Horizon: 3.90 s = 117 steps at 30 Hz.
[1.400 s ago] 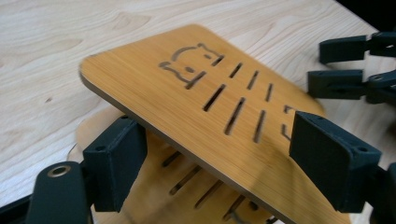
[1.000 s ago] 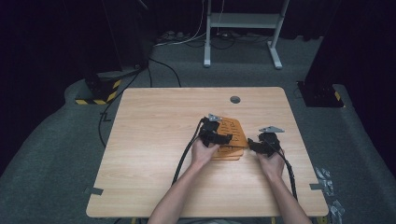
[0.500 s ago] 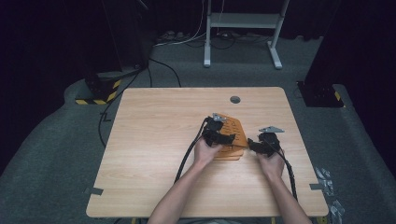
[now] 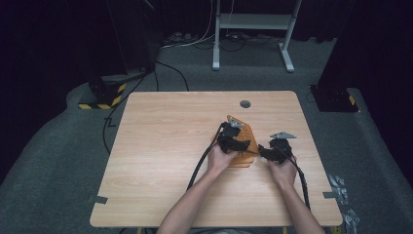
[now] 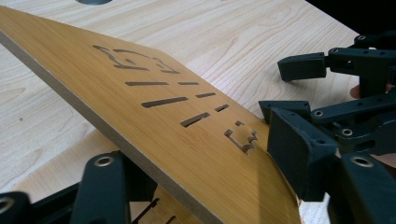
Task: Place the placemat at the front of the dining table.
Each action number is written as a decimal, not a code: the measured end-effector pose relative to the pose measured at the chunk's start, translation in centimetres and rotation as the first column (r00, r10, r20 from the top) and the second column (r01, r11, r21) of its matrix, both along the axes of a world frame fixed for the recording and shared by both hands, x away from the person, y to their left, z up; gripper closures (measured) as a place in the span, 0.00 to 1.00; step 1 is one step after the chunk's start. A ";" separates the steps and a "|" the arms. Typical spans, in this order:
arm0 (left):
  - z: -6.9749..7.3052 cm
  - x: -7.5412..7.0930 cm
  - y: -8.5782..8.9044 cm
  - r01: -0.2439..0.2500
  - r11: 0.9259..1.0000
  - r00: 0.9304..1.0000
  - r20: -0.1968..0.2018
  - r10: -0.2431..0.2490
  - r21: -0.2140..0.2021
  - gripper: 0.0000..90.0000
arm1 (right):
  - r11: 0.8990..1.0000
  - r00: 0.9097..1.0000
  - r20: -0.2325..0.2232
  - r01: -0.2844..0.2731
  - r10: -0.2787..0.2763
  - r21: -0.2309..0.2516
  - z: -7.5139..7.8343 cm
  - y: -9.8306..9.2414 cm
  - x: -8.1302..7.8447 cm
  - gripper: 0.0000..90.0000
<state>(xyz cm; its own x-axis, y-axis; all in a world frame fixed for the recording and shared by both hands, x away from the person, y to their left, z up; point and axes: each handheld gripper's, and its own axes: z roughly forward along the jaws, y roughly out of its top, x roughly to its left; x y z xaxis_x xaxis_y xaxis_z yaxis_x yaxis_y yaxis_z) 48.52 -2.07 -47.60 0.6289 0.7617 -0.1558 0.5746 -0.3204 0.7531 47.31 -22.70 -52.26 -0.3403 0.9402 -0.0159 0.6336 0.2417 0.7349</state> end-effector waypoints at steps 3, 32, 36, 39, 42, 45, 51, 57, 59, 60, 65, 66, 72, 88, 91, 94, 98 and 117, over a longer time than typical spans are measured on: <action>0.0 0.0 -0.3 0.006 1.000 1.000 0.006 -0.006 0.002 0.46 | 1.000 1.000 -0.003 -0.001 0.001 0.003 0.0 0.0 0.0 0.39; 0.4 0.0 -0.9 0.001 0.999 0.999 -0.032 -0.003 -0.053 0.74 | 0.999 1.000 0.019 -0.006 0.006 -0.032 0.0 0.2 -0.3 0.37; 0.6 0.0 -1.0 0.000 0.997 0.999 -0.032 -0.003 -0.074 0.78 | 0.999 1.000 0.019 -0.016 0.017 -0.039 0.0 0.4 -0.5 0.37; 0.7 0.0 -1.2 -0.005 0.996 0.999 -0.036 0.002 -0.093 0.83 | 0.999 0.999 0.025 -0.022 0.023 -0.048 0.0 0.4 -0.6 0.37; 0.8 0.0 -1.3 -0.009 0.995 0.999 -0.041 0.005 -0.097 0.84 | 0.998 0.999 0.015 -0.029 0.030 -0.049 0.1 0.4 -0.6 0.37; 0.8 0.1 -1.3 -0.008 0.995 0.999 -0.046 0.003 -0.101 0.85 | 0.999 1.000 0.012 -0.027 0.028 -0.044 0.1 0.4 -0.6 0.37; 1.1 0.0 -1.2 -0.005 0.992 0.999 -0.049 -0.002 -0.125 0.90 | 0.998 0.999 0.015 -0.032 0.033 -0.050 0.1 0.3 -0.6 0.38; 1.4 -0.1 -1.2 0.004 0.989 0.999 -0.046 -0.011 -0.149 0.96 | 0.998 0.999 0.012 -0.030 0.030 -0.047 0.1 0.3 -0.6 0.38; 1.4 -0.1 -1.3 0.006 0.989 0.999 -0.045 -0.013 -0.148 0.96 | 0.998 0.999 0.013 -0.032 0.033 -0.050 0.1 0.3 -0.6 0.38; 1.4 -0.1 -1.2 0.005 0.989 0.999 -0.047 -0.012 -0.151 0.96 | 0.998 0.999 0.014 -0.031 0.031 -0.050 0.1 0.3 -0.6 0.38; 1.6 -0.2 -0.9 0.005 0.986 0.999 -0.035 -0.010 -0.166 0.96 | 0.998 0.999 0.014 -0.030 0.031 -0.050 0.1 0.3 -0.6 0.37; 1.7 -0.3 -0.8 0.003 0.986 0.999 -0.033 -0.008 -0.165 0.96 | 0.998 0.999 0.014 -0.031 0.032 -0.050 0.1 0.3 -0.6 0.38; 2.3 -0.4 -0.2 0.008 0.983 1.000 -0.016 -0.011 -0.183 0.96 | 0.998 0.999 0.014 -0.030 0.030 -0.050 0.1 0.3 -0.6 0.37; 3.7 -0.7 2.2 -0.001 0.981 1.000 0.017 0.004 -0.192 0.96 | 0.999 0.999 0.024 -0.025 0.026 -0.048 0.0 0.3 -0.6 0.37; 3.9 -0.7 2.8 -0.010 0.980 1.000 0.013 0.013 -0.197 0.96 | 0.999 0.999 0.031 -0.020 0.021 -0.044 0.0 0.4 -0.5 0.37; 4.0 -0.6 3.5 -0.013 0.979 1.000 0.002 0.013 -0.204 0.96 | 0.999 0.999 0.030 -0.018 0.019 -0.042 0.0 0.4 -0.5 0.37; 4.0 -0.7 4.2 -0.030 0.976 1.000 -0.001 0.031 -0.215 0.96 | 0.998 0.999 0.029 -0.023 0.025 -0.050 0.0 0.3 -0.6 0.37; 4.4 -1.2 7.7 -0.083 0.972 0.996 0.024 0.090 -0.221 0.96 | 0.999 0.999 0.029 -0.020 0.021 -0.042 0.0 0.4 -0.5 0.37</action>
